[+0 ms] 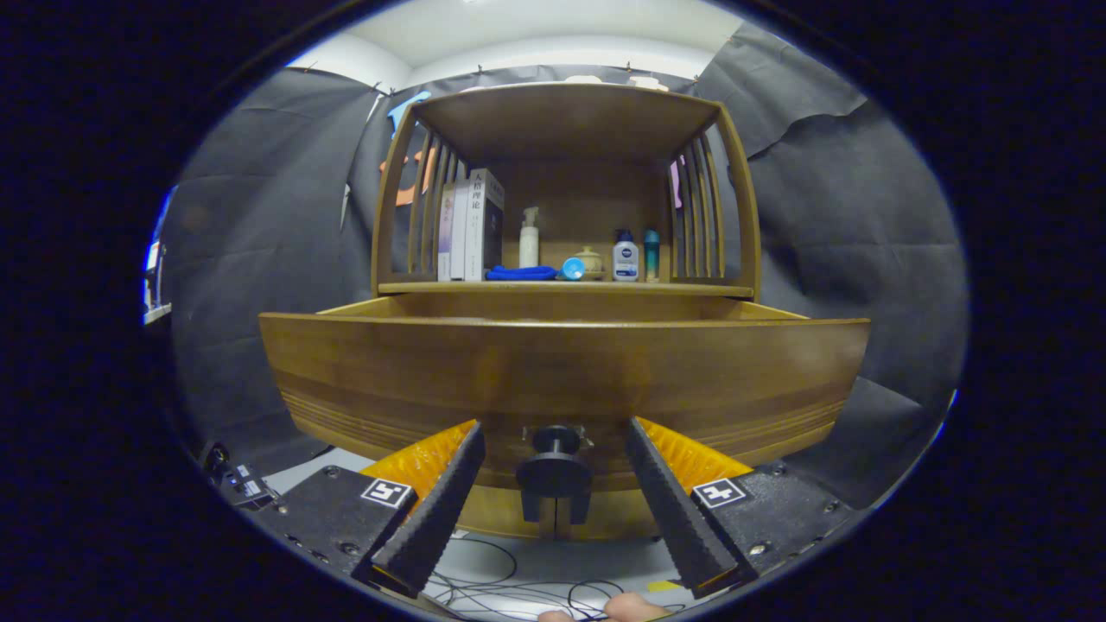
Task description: Pull open the drawer, take out the items inside it, and place them on the countertop above the cabinet.
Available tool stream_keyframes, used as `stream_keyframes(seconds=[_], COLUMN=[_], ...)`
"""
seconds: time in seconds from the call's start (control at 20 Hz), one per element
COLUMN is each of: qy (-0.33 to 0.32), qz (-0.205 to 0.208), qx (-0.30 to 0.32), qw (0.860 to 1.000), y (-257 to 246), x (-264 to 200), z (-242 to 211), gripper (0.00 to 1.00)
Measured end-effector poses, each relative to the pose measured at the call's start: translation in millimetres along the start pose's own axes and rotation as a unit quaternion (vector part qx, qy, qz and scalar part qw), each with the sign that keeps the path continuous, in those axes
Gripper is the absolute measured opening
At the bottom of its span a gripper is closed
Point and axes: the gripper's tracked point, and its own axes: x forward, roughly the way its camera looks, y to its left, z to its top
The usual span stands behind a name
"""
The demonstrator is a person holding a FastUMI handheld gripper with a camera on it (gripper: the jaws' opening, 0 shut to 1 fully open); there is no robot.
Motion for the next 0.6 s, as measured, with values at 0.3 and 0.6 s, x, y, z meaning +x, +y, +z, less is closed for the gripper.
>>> stream_keyframes(seconds=[0.3, 0.6], qy=[-0.014, -0.009], qz=[-0.026, -0.017], qx=[-0.011, 0.0], qw=[0.999, 1.0], y=[1.7, 2.2], x=[5.1, 20.0], z=[-2.0, 7.3], gripper=[1.0, 1.0])
